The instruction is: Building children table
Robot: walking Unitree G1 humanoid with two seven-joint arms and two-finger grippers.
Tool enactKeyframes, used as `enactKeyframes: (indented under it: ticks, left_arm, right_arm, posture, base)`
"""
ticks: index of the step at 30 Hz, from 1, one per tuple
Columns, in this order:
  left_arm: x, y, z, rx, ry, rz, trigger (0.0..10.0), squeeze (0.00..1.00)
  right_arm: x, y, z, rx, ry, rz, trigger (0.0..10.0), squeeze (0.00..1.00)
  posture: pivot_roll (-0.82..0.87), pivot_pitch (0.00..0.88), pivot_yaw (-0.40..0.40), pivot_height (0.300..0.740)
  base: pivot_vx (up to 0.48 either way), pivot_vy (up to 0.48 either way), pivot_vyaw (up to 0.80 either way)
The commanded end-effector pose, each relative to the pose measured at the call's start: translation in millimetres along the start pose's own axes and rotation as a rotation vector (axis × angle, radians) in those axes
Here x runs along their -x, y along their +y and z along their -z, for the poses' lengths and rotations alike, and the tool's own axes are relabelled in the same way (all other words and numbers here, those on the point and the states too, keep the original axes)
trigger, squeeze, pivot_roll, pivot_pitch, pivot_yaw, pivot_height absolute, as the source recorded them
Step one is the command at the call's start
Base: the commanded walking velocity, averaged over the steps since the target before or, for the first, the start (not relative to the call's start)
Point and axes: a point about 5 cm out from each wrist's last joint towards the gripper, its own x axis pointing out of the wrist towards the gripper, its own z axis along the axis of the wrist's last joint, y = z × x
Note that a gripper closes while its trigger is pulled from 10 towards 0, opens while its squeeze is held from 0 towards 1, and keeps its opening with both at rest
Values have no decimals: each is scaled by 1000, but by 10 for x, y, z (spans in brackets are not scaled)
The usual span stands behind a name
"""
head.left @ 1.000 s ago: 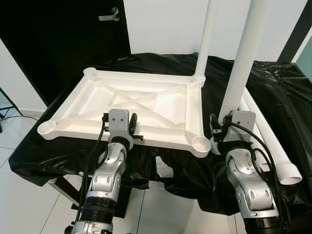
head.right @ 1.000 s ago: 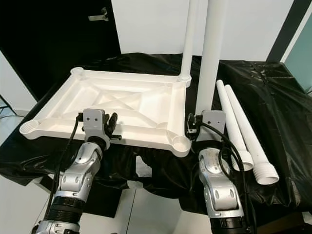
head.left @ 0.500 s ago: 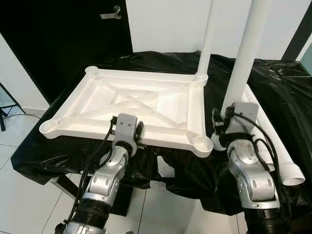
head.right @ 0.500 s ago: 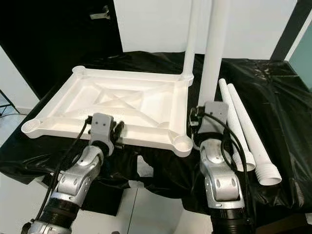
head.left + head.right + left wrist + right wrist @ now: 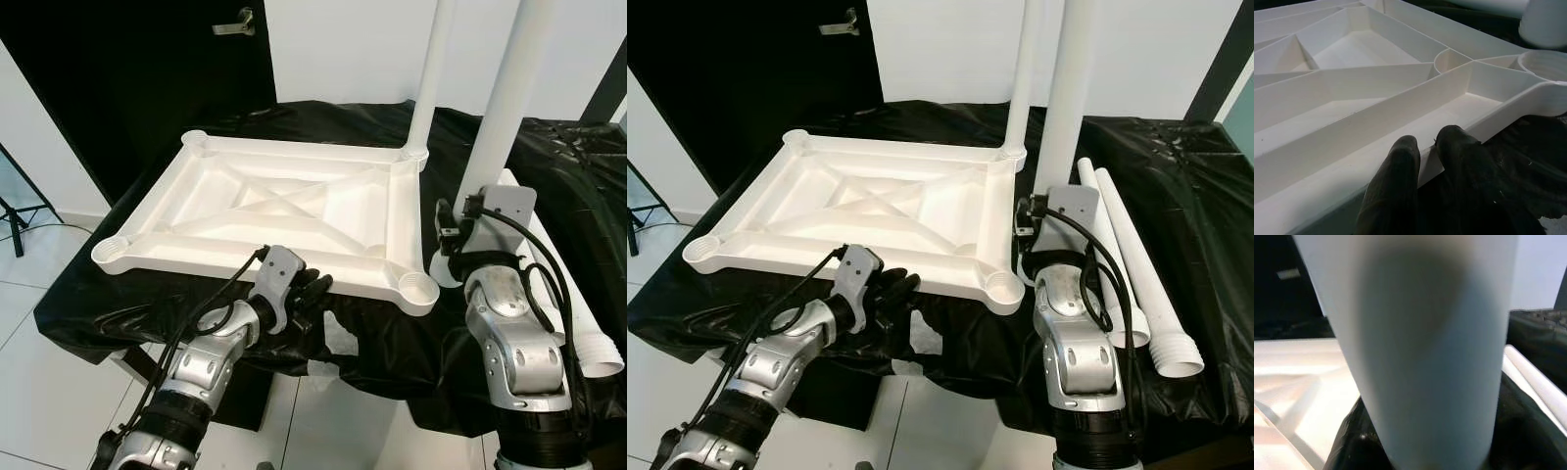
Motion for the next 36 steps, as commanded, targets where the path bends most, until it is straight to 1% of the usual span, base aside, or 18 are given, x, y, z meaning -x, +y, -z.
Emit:
enactKeyframes:
  ticks: [1,5,6,8,9,11,12,13,14,20,24,27,28,29,30,31,32,36]
  left_arm:
    - [-32,-40,250,60,105,4,10000,0]
    - [-67,-37,174,73,61,18,10000,0]
    - [-78,-45,143,64,50,39,10000,0]
    - [-93,-60,129,6,62,73,10000,0]
    - [-93,-60,129,6,62,73,10000,0]
    - [-100,-84,113,-25,57,129,10000,0]
    - [-100,-84,113,-25,57,129,10000,0]
    - [-97,-120,51,-37,29,202,10000,0]
    - [-94,-137,20,-43,17,231,10000,0]
    - [-96,-179,-64,-58,-22,294,10000,0]
    - [-18,-310,-175,-76,-80,455,10000,0]
    - [8,-311,-197,-89,-87,495,10000,0]
    - [23,-305,-231,-98,-98,528,10000,0]
    - [23,-305,-231,-98,-98,528,10000,0]
    - [36,-303,-263,-106,-107,560,10000,0]
    - [36,-303,-263,-106,-107,560,10000,0]
    - [43,-303,-295,-116,-110,600,10000,0]
    - [11,-281,-311,-150,-97,621,10000,0]
  right_arm:
    - [-9,10,-96,-1,-28,-21,10000,0]
    - [-21,1,-132,3,-38,-25,10000,0]
    - [-30,-6,-144,4,-41,-24,10000,0]
    - [-49,-14,-163,3,-44,-24,10000,0]
    - [-49,-14,-163,3,-44,-24,10000,0]
    - [-79,-11,-190,1,-51,-27,10000,0]
    - [-79,-11,-190,1,-51,-27,10000,0]
    - [-109,5,-213,0,-58,-37,10000,0]
    - [-120,13,-215,0,-58,-41,10000,0]
    - [-139,39,-211,-3,-53,-51,10000,0]
    - [-143,75,-156,-24,-28,-55,10000,0]
    - [-142,82,-135,-28,-19,-55,10000,0]
    - [-144,89,-120,-31,-12,-55,10000,0]
    - [-144,89,-120,-31,-12,-55,10000,0]
    - [-146,96,-109,-34,-6,-56,10000,0]
    - [-146,96,-109,-34,-6,-56,10000,0]
    - [-150,106,-99,-35,-2,-58,10000,0]
    - [-157,122,-89,-36,2,-61,10000,0]
  posture:
    - [-119,0,12,740]
    - [-119,0,12,740]
    - [-118,0,10,740]
    - [-116,0,8,740]
    - [-116,0,8,740]
    - [-116,0,7,740]
    - [-116,0,7,740]
    - [-117,0,9,740]
    - [-117,0,9,740]
    - [-116,0,11,740]
    - [-113,0,18,740]
    - [-111,0,19,740]
    - [-110,0,18,740]
    - [-110,0,18,740]
    - [-110,0,18,740]
    - [-110,0,18,740]
    - [-110,0,19,740]
    - [-114,0,22,740]
  base:
    - [0,0,0]
    - [0,0,0]
    - [0,0,0]
    - [0,0,0]
    - [0,0,0]
    - [0,0,0]
    - [0,0,0]
    - [0,0,0]
    - [0,0,0]
    - [0,0,0]
    - [0,0,0]
    - [0,0,0]
    - [0,0,0]
    - [0,0,0]
    - [0,0,0]
    - [0,0,0]
    - [0,0,0]
    - [0,0,0]
